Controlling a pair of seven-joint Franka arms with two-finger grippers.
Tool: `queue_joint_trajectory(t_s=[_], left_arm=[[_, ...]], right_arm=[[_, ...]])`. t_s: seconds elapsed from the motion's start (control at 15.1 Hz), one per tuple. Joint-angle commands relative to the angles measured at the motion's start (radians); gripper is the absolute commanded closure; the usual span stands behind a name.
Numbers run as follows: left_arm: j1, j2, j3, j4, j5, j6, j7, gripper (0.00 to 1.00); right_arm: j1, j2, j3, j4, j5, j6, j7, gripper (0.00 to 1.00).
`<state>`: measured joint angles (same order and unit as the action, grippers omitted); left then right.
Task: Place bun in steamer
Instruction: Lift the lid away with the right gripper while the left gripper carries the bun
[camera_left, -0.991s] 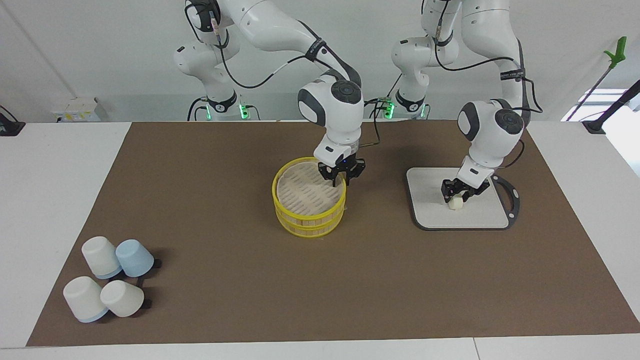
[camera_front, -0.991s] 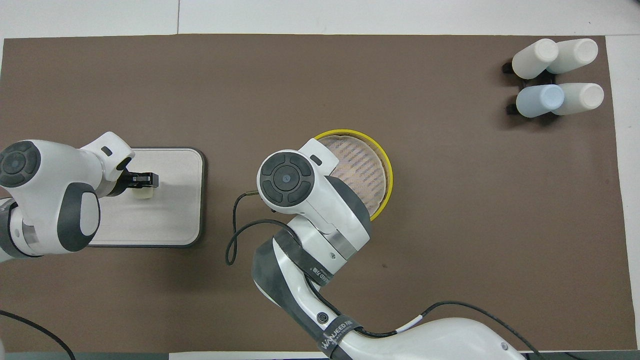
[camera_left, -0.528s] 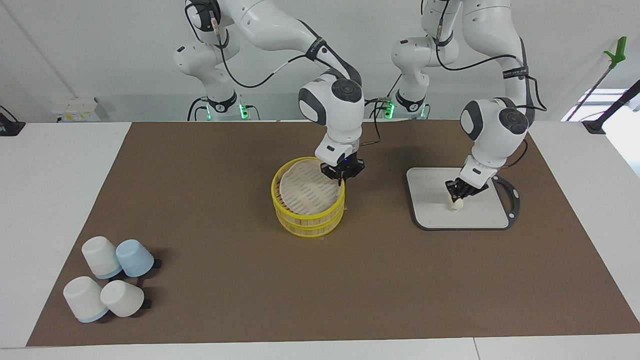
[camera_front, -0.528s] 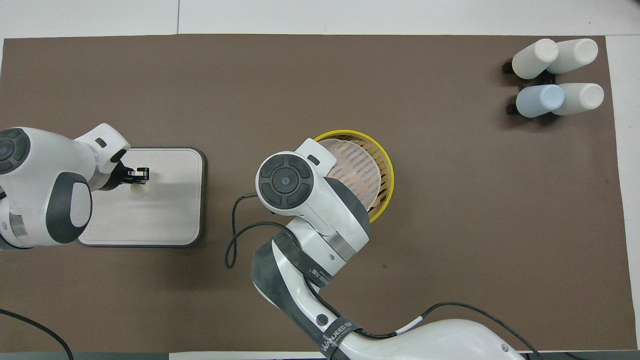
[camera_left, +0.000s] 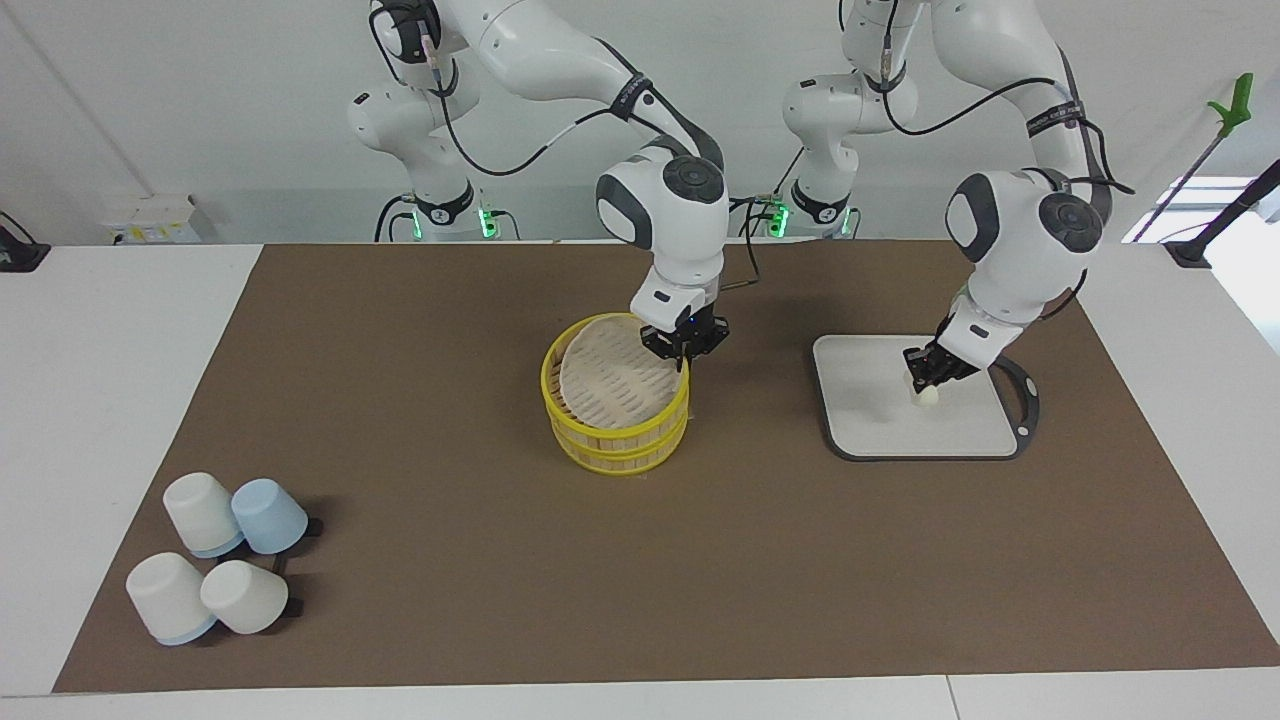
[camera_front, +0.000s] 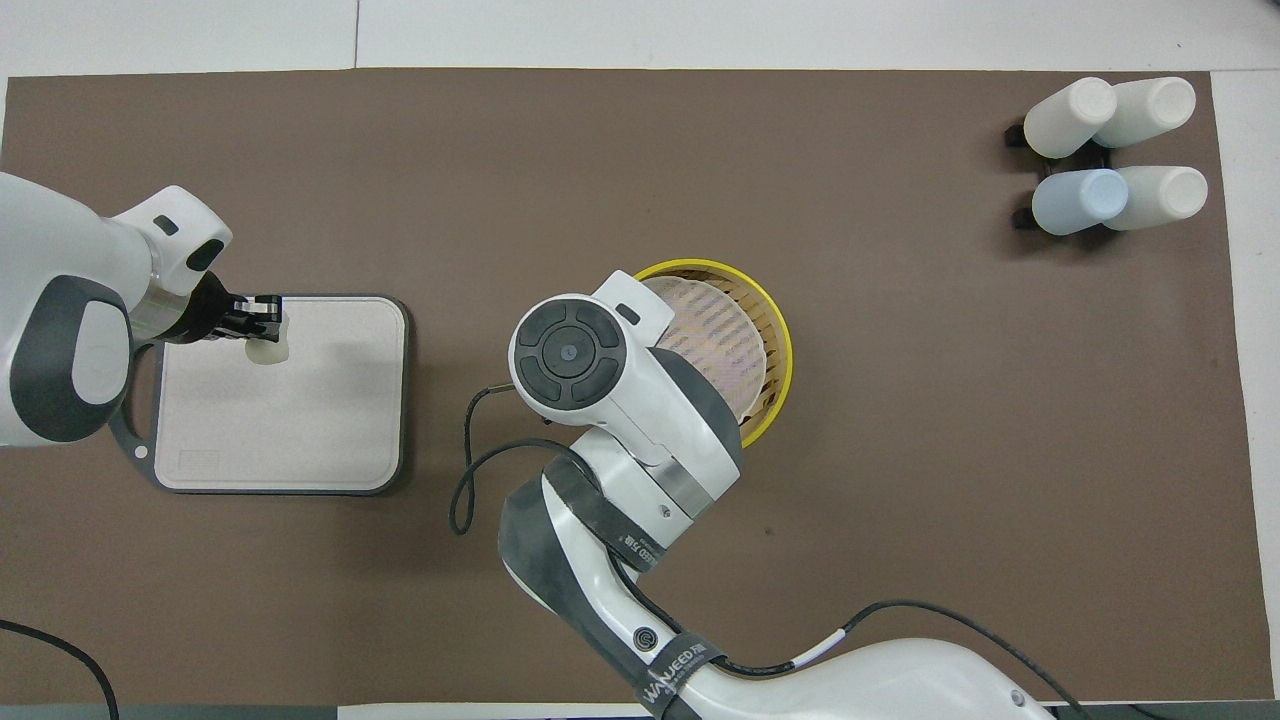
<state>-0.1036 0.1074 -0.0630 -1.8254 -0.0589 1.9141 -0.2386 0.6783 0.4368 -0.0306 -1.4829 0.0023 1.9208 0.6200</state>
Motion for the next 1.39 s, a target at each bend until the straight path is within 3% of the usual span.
queue_joint_trajectory(t_s=[0.0, 0.2, 0.46, 0.59, 0.73, 0.99, 1.19, 1.25, 1.32], left_arm=[[-0.086, 0.017, 0.012, 0.072, -0.007, -0.055, -0.138, 0.89], [-0.239, 0.024, 0.012, 0.06, -0.007, 0.04, -0.368, 0.89], [-0.453, 0.112, 0.015, 0.055, -0.001, 0.196, -0.625, 0.89], [-0.505, 0.132, 0.014, 0.052, -0.001, 0.252, -0.682, 0.88], [-0.571, 0.204, 0.017, 0.061, 0.011, 0.316, -0.75, 0.88], [-0.6, 0.282, 0.017, 0.052, 0.053, 0.41, -0.791, 0.8], [-0.611, 0.299, 0.017, 0.043, 0.056, 0.43, -0.801, 0.6], [-0.611, 0.298, 0.017, 0.044, 0.056, 0.427, -0.804, 0.46], [-0.611, 0.298, 0.017, 0.049, 0.056, 0.424, -0.811, 0.24]], right_arm=[[-0.069, -0.015, 0.008, 0.049, -0.001, -0.081, -0.067, 1.0], [-0.158, -0.068, 0.006, 0.039, 0.004, -0.17, -0.218, 1.0], [-0.307, -0.141, 0.008, 0.004, 0.005, -0.273, -0.465, 1.0], [-0.388, -0.164, 0.008, -0.01, 0.005, -0.318, -0.558, 1.0], [-0.468, -0.18, 0.008, -0.026, 0.005, -0.335, -0.687, 1.0], [-0.552, -0.194, 0.008, -0.057, 0.012, -0.335, -0.809, 1.0], [-0.537, -0.197, 0.008, -0.057, 0.012, -0.333, -0.801, 1.0], [-0.539, -0.197, 0.008, -0.059, 0.012, -0.332, -0.801, 1.0], [-0.539, -0.197, 0.008, -0.059, 0.012, -0.332, -0.801, 1.0]])
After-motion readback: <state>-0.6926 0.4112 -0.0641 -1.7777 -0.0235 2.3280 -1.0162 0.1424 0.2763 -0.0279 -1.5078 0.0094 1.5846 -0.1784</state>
